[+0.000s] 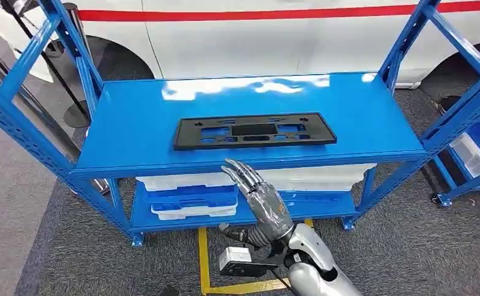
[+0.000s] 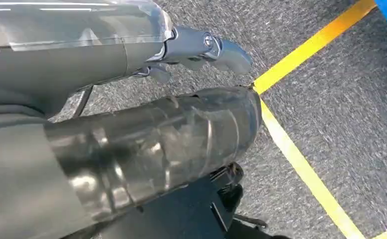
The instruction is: Take the parts from the cabinet and place them on the table.
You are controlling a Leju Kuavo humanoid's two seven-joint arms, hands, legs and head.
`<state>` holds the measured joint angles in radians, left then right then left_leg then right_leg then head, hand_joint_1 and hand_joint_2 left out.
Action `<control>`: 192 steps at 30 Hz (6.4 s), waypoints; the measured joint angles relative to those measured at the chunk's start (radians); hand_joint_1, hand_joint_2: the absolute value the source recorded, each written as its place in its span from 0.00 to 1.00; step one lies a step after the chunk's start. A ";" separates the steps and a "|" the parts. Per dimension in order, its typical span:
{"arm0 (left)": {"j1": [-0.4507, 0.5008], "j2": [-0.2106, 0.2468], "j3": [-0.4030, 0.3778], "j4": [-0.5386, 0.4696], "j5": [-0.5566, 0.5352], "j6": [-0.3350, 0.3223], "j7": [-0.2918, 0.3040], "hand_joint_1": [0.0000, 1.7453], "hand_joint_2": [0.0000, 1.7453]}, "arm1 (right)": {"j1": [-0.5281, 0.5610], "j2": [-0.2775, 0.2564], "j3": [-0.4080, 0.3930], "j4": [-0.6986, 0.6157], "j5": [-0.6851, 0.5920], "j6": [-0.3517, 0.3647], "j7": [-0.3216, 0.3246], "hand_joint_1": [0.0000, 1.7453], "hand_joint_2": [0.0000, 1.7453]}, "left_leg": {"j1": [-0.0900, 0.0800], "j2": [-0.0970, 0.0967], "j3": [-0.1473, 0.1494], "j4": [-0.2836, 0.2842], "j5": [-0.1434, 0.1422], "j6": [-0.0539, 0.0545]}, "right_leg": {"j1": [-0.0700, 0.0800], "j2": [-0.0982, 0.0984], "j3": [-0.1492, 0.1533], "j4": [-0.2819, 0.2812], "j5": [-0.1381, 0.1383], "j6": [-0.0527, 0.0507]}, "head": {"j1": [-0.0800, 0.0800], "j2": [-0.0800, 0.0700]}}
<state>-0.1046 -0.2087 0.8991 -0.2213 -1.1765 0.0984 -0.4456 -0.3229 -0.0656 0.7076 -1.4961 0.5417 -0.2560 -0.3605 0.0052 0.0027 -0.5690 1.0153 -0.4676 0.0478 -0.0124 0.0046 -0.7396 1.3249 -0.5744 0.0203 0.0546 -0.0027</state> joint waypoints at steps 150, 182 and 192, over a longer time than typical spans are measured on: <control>-0.051 -0.006 -0.074 0.004 -0.093 0.054 0.101 0.00 0.00 | -0.463 -0.069 0.187 0.266 -0.309 0.619 0.055 0.00 1.00 | -0.002 -0.004 -0.025 -0.010 0.035 0.001 | 0.004 -0.001 0.055 -0.109 0.017 -0.007 | -0.003 0.000; -0.041 -0.011 -0.077 0.004 -0.074 0.060 0.103 0.00 0.00 | -0.601 -0.035 0.382 0.460 -0.359 0.591 0.067 0.00 1.00 | 0.000 -0.005 -0.025 -0.008 0.032 -0.003 | 0.005 0.000 -0.003 -0.028 -0.002 -0.005 | -0.004 0.000; -0.034 -0.010 -0.076 0.004 -0.064 0.069 0.098 0.00 0.00 | -0.592 -0.092 0.397 0.468 -0.359 0.570 0.055 0.00 1.00 | -0.001 -0.009 -0.031 0.019 0.012 -0.032 | 0.001 0.003 0.099 -0.262 0.126 -0.019 | -0.005 0.000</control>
<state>-0.1389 -0.2186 0.8232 -0.2171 -1.2406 0.1675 -0.3471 -0.9145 -0.1576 1.1048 -1.0281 0.1823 0.3143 -0.3052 0.0046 -0.0065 -0.6001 1.0343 -0.4556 0.0153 -0.0116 0.0075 -0.6403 1.0627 -0.4480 0.0011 0.0496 -0.0027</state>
